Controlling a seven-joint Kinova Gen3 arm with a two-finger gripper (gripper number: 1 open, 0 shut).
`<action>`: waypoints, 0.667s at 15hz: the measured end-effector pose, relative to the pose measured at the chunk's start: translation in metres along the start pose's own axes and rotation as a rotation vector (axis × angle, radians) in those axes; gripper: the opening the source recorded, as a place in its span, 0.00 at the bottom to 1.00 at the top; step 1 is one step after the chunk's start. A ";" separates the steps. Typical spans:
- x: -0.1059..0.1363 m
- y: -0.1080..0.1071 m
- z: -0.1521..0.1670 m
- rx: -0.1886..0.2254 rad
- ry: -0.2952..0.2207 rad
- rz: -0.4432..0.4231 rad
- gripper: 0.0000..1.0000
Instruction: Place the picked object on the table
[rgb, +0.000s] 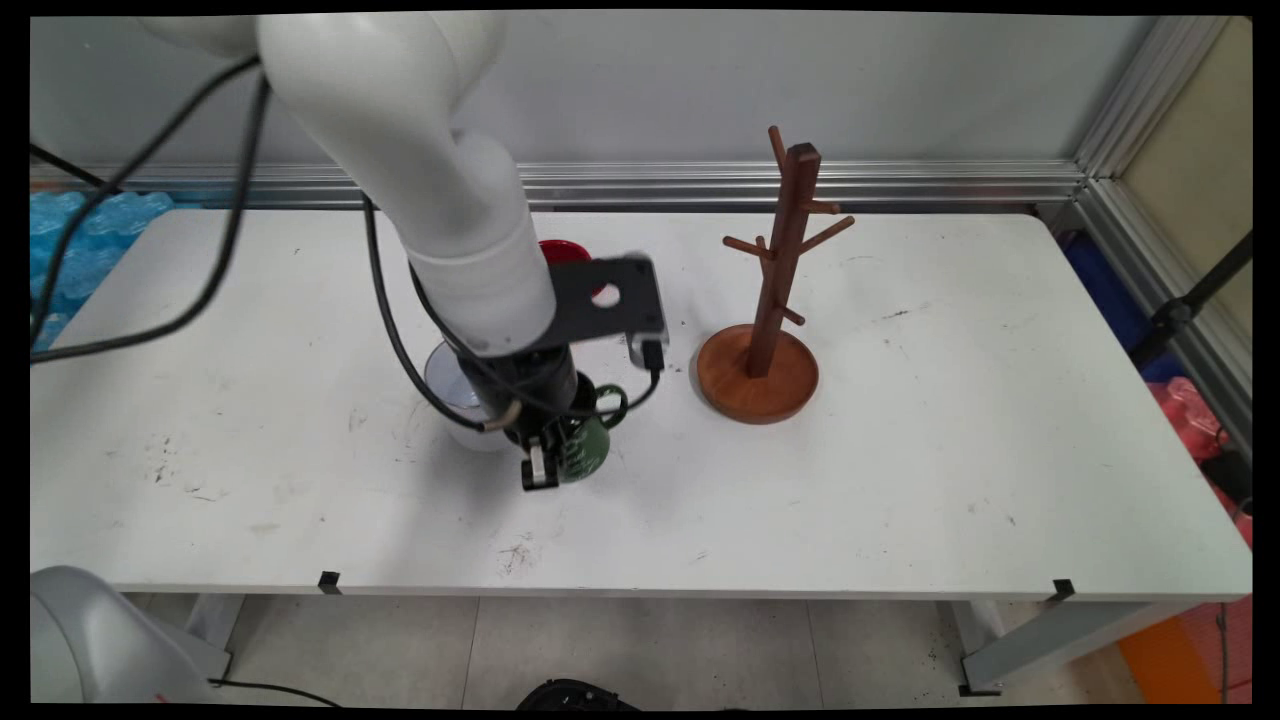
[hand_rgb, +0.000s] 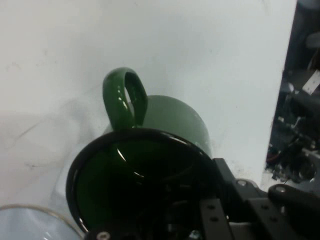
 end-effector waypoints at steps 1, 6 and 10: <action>0.001 0.001 0.004 0.000 -0.008 0.005 0.00; 0.004 0.006 0.030 0.001 -0.065 0.044 0.00; 0.007 0.008 0.042 0.002 -0.081 0.068 0.00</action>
